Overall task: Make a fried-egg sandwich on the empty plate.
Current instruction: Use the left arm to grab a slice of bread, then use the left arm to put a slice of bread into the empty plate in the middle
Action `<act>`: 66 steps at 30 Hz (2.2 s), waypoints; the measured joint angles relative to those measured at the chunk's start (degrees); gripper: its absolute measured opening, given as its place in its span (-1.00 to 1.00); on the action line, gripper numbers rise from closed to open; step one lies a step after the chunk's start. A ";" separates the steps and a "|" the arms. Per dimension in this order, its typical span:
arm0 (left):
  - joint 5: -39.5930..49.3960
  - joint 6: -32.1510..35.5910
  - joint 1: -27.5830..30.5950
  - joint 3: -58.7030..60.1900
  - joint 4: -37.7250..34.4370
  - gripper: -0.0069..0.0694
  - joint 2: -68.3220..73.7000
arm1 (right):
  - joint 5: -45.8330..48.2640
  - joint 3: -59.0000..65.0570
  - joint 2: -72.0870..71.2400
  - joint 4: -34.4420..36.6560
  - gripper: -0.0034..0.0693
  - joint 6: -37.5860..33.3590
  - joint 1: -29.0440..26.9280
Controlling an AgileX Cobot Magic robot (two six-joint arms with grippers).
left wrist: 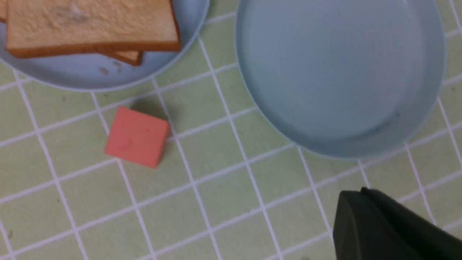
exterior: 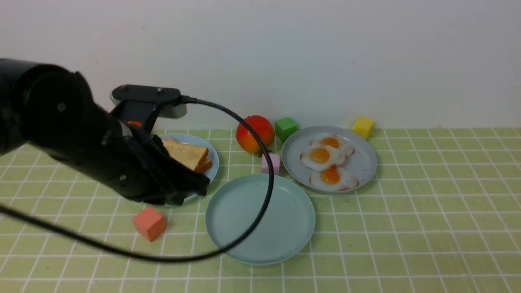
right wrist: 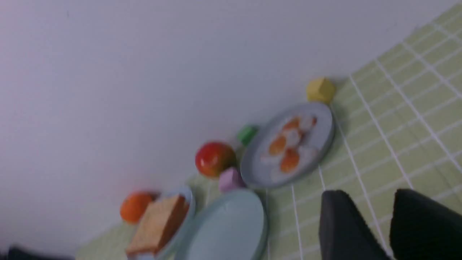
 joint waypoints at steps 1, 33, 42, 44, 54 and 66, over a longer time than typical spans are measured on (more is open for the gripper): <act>0.00 -0.21 1.50 -1.85 0.13 -0.85 1.74 | 5.95 -4.46 3.27 -0.53 -0.37 -3.32 0.00; -10.13 5.29 6.93 -23.11 8.66 0.31 36.46 | 41.76 -41.01 29.20 4.50 -0.88 -29.95 3.34; -7.93 5.40 6.93 -23.86 10.24 -0.21 37.01 | 42.00 -41.01 29.20 4.50 -0.87 -30.10 3.34; -7.70 5.41 6.87 -23.92 10.45 -0.24 37.01 | 42.06 -41.01 29.20 4.50 -0.86 -30.16 3.34; -2.92 5.41 6.84 -23.00 12.35 -0.75 31.78 | 42.06 -41.01 28.59 4.50 -0.83 -30.16 3.34; 1.56 5.19 6.01 -22.65 12.53 -0.78 22.69 | 42.35 -41.01 24.64 3.40 -0.82 -30.16 3.34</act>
